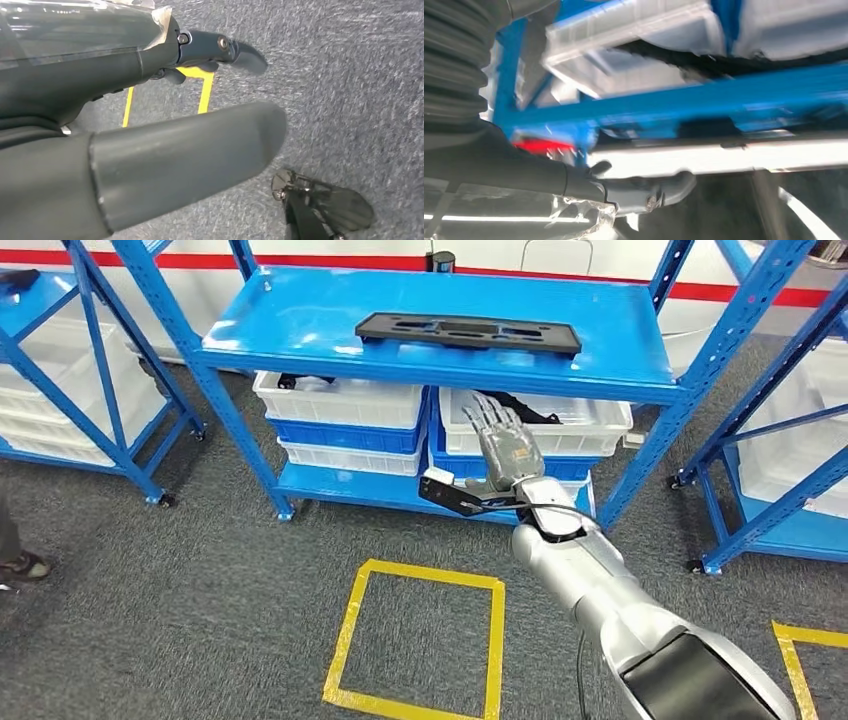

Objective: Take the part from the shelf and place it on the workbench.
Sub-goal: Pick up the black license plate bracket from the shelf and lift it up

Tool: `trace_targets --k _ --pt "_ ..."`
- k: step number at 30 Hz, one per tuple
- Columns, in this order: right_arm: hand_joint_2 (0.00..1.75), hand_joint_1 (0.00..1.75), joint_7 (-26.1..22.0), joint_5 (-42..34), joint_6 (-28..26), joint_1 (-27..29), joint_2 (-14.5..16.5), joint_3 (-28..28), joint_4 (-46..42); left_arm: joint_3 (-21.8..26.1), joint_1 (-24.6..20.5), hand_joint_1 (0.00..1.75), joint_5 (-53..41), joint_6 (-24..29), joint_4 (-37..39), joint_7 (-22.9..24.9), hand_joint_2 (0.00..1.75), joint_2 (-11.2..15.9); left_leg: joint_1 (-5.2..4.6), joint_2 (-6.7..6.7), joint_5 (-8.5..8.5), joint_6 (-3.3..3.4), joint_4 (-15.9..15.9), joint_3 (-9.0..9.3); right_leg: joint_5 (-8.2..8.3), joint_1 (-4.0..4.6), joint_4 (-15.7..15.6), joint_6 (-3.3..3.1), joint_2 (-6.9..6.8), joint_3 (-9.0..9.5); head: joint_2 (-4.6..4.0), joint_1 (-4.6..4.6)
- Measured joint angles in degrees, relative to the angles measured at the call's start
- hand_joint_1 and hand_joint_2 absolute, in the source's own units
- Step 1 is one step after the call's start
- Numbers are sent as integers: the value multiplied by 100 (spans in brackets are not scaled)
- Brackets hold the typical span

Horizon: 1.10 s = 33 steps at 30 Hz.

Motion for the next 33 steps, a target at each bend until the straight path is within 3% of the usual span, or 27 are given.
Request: trace_targets --k 2,3,6,7,8,9,11,13,16,18,20,22,23,24,25,26,27,28,31,33 --pt "175 0 11 8 -1 -11 18 -21 -1 0 1 0 -5 -2 1 5 0 0 16 121 -57 -34 241 -117 -14 -7 -12 -67 -2 55 0 -43" --pt "175 0 13 12 -1 -23 24 -30 -2 0 -8 0 -7 -2 1 8 0 1 20 190 -131 -52 539 -294 -31 0 -25 -97 -3 97 0 -60" --pt "175 0 13 29 -1 -16 27 -38 -1 0 -20 0 -10 -2 1 8 0 2 12 267 -440 -67 1644 -1081 -109 69 -44 -199 -13 196 0 -91" --pt "175 0 13 35 -1 -5 27 -38 -1 0 -12 0 -10 -2 1 9 0 2 0 267 -415 -42 1784 -1265 -142 99 -45 -224 -13 234 0 -91" --pt "175 0 13 40 -1 2 27 -38 -1 0 -3 0 -10 -1 2 9 0 1 -22 267 -254 9 1704 -1345 -179 135 -47 -243 -11 283 0 -94" --pt "175 0 13 45 -1 5 27 -40 -1 0 2 0 -10 -1 3 10 0 1 -59 267 14 85 1430 -1321 -216 173 -51 -253 -9 339 0 -97" --pt "175 0 14 52 0 3 32 -47 0 3 -1 0 -11 -1 5 10 0 22 -186 301 570 338 668 -1121 -289 225 -75 -272 -9 440 0 -79" --pt "175 0 18 67 1 7 31 -53 4 9 -13 0 -17 2 5 12 0 45 -301 333 745 504 227 -966 -327 207 -117 -260 -21 481 0 -51" --pt "175 0 41 102 -6 18 47 -62 -6 30 -16 0 -40 4 3 14 0 53 -335 314 762 537 -32 -747 -349 205 -226 -195 -45 558 0 -80" --pt "175 0 51 115 -14 4 52 -77 -20 44 -13 0 -49 1 3 18 0 43 -279 319 808 552 -264 -520 -451 232 15 -187 -44 466 0 -67" --pt "175 0 54 127 -16 -3 32 -84 -20 51 -24 0 -54 -7 4 23 0 20 -234 301 787 524 -343 -419 -650 200 722 -169 -38 38 0 -46" --pt "175 0 56 137 -16 32 9 -84 -13 52 -34 0 -55 -14 4 26 0 -7 -207 258 716 461 -324 -381 -714 144 1264 -85 -39 -401 0 -43" --pt "175 0 58 140 -16 50 -1 -85 -10 53 -30 0 -55 -15 4 27 0 -19 -186 236 670 422 -296 -360 -605 110 1238 -9 -40 -482 0 -40" --pt "175 0 60 141 -16 59 -9 -86 -8 54 -22 0 -55 -15 5 28 0 -27 -160 220 610 376 -249 -337 -399 69 978 86 -44 -444 0 -38" --pt "175 0 62 143 -16 62 -15 -87 -7 54 -15 0 -55 -15 5 30 0 -31 -134 207 535 321 -179 -325 -154 24 574 179 -51 -329 0 -34" --pt "175 0 64 145 -16 58 -22 -87 -6 55 -11 0 -55 -15 6 31 0 -27 -121 198 457 263 -101 -329 26 5 243 231 -53 -199 0 -23" --pt "175 0 66 149 -16 54 -21 -88 -6 55 -13 0 -56 -16 7 32 0 -24 -116 188 386 213 -23 -342 132 -9 13 225 -52 -106 0 -19" --pt "175 0 70 157 -16 54 -21 -88 -6 55 -19 0 -57 -16 7 31 0 -20 -113 182 334 174 32 -357 152 -3 -73 179 -49 -66 0 -22" --pt "175 0 97 179 -15 50 -17 -91 -7 55 -24 0 -61 -25 6 31 0 -27 -83 182 257 108 73 -355 87 14 -52 3 -32 -41 0 -48" --pt "175 0 106 188 -8 34 -15 -96 -12 55 -20 0 -66 -29 7 32 0 -31 -66 218 108 59 332 -468 52 -10 -60 -86 -26 15 0 -65"
